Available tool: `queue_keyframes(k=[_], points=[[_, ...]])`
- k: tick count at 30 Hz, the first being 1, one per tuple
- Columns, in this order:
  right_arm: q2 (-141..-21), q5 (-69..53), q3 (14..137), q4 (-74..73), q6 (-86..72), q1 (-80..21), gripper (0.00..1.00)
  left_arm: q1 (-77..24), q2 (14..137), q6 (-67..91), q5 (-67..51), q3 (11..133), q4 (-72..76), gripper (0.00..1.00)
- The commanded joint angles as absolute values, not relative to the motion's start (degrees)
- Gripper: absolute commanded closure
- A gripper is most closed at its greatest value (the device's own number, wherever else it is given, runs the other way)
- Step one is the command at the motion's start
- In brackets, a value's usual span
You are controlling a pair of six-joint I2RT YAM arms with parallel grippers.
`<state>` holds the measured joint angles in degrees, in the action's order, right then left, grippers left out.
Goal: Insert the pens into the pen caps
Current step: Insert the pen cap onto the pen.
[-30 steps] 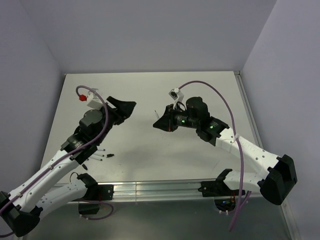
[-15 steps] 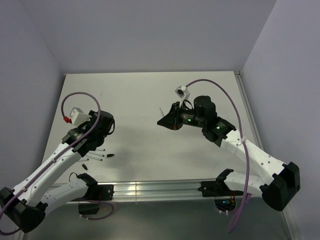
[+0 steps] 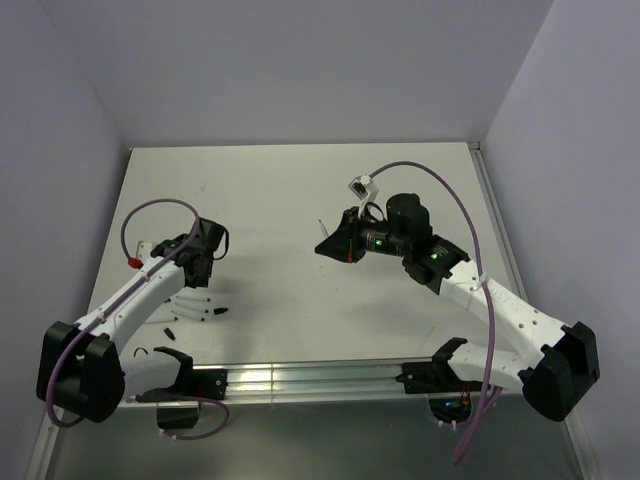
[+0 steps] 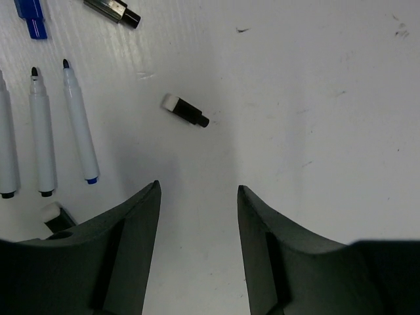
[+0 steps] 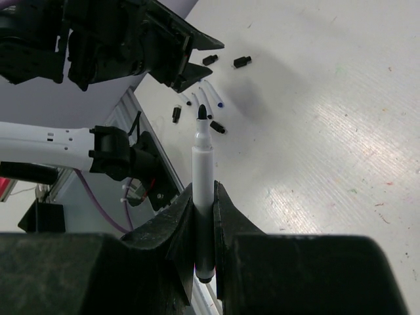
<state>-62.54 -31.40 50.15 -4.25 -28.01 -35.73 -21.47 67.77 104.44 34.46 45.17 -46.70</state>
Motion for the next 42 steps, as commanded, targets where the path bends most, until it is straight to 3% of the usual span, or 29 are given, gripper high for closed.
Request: queue_keyframes(k=[1, 14, 42], points=[[-62.49, -32.43, 50.01, -1.41, -27.25, -35.07, 1.00, -19.69, 69.78, 107.31, 33.31, 46.05, -43.16, 0.44], [-61.79, -33.66, 48.87, -0.88, -27.60, -33.49, 1.00, -10.90, 79.09, 102.93, 28.83, 45.52, -35.24, 0.45], [-62.14, -34.54, 48.08, -0.35, -27.77, -31.91, 1.00, -8.26, 87.01, 103.53, 25.05, 45.70, -33.04, 0.48]])
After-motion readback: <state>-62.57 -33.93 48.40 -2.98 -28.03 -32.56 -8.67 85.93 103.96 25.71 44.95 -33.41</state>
